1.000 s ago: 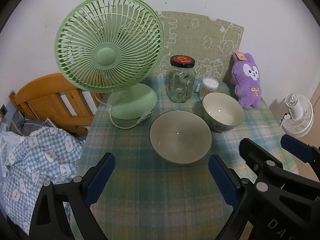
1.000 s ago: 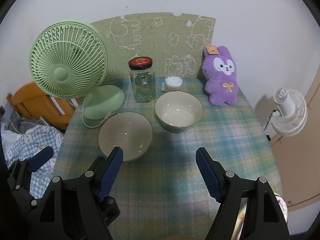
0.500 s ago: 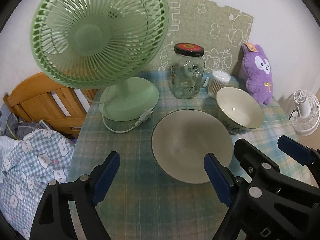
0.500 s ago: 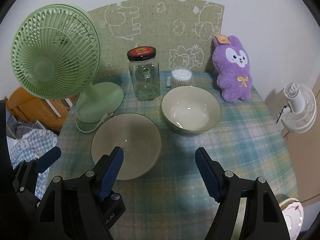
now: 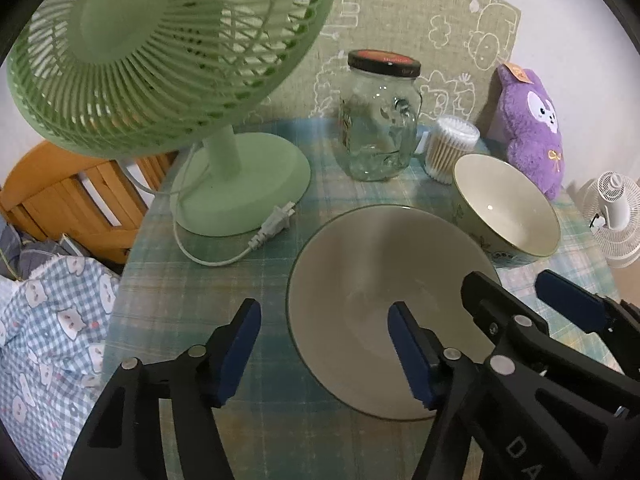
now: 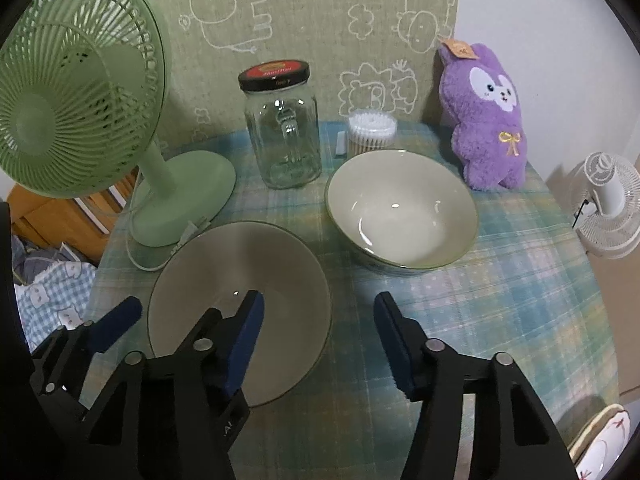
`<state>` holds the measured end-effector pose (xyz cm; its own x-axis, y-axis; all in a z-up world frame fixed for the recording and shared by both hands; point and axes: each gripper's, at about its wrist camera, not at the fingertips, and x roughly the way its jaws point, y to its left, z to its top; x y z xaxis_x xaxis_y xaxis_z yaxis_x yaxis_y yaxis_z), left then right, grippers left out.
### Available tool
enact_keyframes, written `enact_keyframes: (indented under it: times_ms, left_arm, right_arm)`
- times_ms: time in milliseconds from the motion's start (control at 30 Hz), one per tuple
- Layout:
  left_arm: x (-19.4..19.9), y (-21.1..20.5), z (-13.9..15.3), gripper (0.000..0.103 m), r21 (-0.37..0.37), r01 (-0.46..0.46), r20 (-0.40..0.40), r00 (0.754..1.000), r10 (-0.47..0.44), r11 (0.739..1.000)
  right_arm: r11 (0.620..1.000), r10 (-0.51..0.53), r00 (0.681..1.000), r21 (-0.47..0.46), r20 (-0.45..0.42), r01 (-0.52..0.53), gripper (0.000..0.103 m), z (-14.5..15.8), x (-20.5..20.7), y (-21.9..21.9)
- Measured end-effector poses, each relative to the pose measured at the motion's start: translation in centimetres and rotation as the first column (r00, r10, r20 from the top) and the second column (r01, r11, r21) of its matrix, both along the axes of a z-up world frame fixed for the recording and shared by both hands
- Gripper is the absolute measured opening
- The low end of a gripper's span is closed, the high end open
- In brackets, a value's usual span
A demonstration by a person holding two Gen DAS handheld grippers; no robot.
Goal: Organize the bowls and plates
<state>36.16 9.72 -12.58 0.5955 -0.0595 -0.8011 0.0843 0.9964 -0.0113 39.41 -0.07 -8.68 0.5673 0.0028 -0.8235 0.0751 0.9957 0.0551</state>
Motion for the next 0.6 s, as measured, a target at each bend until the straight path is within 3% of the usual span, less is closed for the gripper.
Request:
enact_keyframes:
  times_ms: [100,167,200,467,533,600]
  left_arm:
    - [0.3,0.1,-0.4,0.059,-0.032,0.012,-0.009,1.000,-0.012,0.999]
    - [0.5,0.0,-0.6,0.055,-0.039,0.012,-0.007,1.000,-0.012,0.999]
    - [0.6,0.0,-0.7,0.049,-0.028,0.010,-0.005,1.000,-0.010,1.000]
    - [1.4,0.0,-1.5,0.035,-0.011,0.007,-0.010,1.000,-0.007,1.000]
    - [1.5,0.0,-1.6,0.030,0.000,-0.002,-0.009,1.000,0.002,1.000]
    - [1.7,0.0,-1.8,0.025,0.007,-0.008,-0.009,1.000,0.008,1.000]
  right_arm:
    - [1.000,-0.003,1.000,0.007,-0.002,0.003,0.055,-0.5,0.5,0.0]
    - [1.000,-0.007,1.000,0.001,-0.003,0.007,0.049,-0.8,0.6,0.0]
    - [1.000,-0.010,1.000,-0.005,-0.007,0.010,0.046,-1.0,0.8,0.0]
    - [1.000,-0.020,1.000,-0.004,-0.024,0.020,0.037,-2.0,1.6,-0.1]
    - [1.000,-0.019,1.000,-0.005,-0.025,0.019,0.025,-2.2,1.7,-0.1]
    - [1.000,-0.015,0.999,-0.009,-0.028,0.015,0.020,-2.3,1.8,0.0]
